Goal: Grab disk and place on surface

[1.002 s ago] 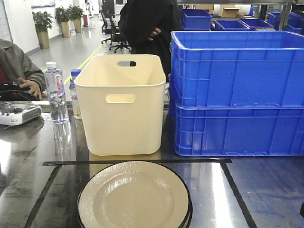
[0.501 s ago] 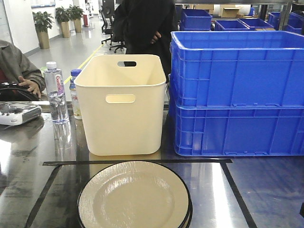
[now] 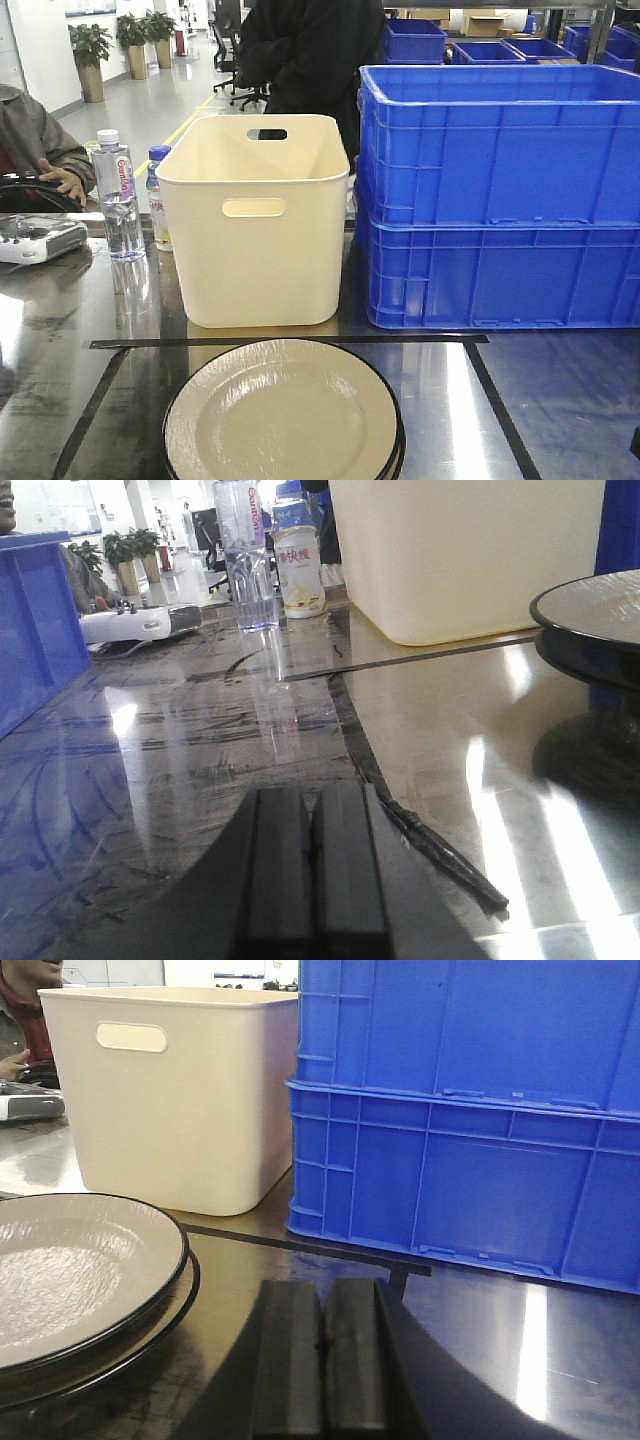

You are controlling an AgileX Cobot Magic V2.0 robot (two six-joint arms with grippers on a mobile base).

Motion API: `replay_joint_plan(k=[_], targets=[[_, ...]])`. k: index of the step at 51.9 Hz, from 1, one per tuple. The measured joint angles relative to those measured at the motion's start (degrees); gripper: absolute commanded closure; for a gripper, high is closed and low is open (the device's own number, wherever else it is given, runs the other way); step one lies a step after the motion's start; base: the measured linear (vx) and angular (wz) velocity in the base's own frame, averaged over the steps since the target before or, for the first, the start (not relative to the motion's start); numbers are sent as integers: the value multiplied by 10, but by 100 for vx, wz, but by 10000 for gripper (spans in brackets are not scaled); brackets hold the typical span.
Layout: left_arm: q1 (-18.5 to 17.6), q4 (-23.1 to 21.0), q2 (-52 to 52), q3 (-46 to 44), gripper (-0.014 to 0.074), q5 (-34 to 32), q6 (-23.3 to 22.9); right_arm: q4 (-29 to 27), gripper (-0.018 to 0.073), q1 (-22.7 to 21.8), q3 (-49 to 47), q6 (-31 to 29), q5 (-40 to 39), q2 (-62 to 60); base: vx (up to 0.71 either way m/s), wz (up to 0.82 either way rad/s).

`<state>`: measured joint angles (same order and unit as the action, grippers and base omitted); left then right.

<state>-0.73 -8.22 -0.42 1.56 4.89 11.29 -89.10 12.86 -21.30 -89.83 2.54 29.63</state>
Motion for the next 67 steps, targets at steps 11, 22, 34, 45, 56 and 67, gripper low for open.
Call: replay_joint_plan(k=[11, 22, 34, 45, 56, 67], targets=[[0, 0, 0, 0, 598, 0, 0, 0, 568, 0, 0, 0, 0, 0, 0, 0], [0, 0, 0, 0, 598, 0, -1, 0, 568, 0, 0, 0, 0, 0, 0, 0], [0, 0, 0, 0, 598, 0, -1, 0, 568, 0, 0, 0, 0, 0, 0, 0], [0, 0, 0, 0, 598, 0, -1, -17, 568, 0, 0, 0, 0, 0, 0, 0], [0, 0, 0, 0, 598, 1, -1, 27, 568, 0, 0, 63, 1, 0, 0, 0], [0, 0, 0, 0, 598, 1, -1, 392, 568, 0, -1, 441, 24, 0, 0, 0]])
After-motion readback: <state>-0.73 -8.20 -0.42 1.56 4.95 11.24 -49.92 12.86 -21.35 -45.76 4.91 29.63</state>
